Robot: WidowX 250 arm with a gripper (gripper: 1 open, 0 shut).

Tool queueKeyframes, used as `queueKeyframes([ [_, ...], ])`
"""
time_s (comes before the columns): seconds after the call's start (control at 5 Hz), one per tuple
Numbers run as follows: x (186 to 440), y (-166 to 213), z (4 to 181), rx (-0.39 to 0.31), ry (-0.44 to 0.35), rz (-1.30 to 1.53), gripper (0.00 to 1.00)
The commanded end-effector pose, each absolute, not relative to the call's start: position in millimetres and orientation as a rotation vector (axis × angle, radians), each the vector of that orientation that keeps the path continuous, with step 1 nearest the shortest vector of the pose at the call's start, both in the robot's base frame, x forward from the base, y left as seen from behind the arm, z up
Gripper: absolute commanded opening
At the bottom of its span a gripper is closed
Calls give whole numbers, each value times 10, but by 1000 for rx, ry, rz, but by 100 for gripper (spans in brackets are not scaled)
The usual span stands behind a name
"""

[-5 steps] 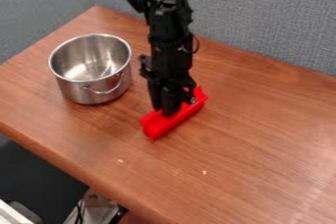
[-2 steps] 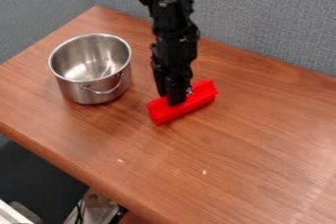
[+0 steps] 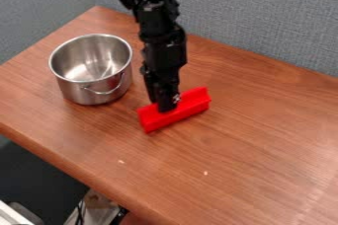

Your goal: Put the red object in the metal pot

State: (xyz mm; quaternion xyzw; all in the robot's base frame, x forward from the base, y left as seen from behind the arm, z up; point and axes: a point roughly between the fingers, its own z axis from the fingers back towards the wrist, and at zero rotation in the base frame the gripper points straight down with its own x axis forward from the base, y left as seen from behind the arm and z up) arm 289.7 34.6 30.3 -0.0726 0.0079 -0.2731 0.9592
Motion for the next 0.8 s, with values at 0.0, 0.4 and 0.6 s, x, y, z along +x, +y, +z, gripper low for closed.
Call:
queueKeyframes([
  [0.0,2845,382,470,-151,-39,-570,0],
  [0.4,2938,537,625,-116,-100,-536,0],
  [0.6,2995,588,765,-64,-113,-453,0],
])
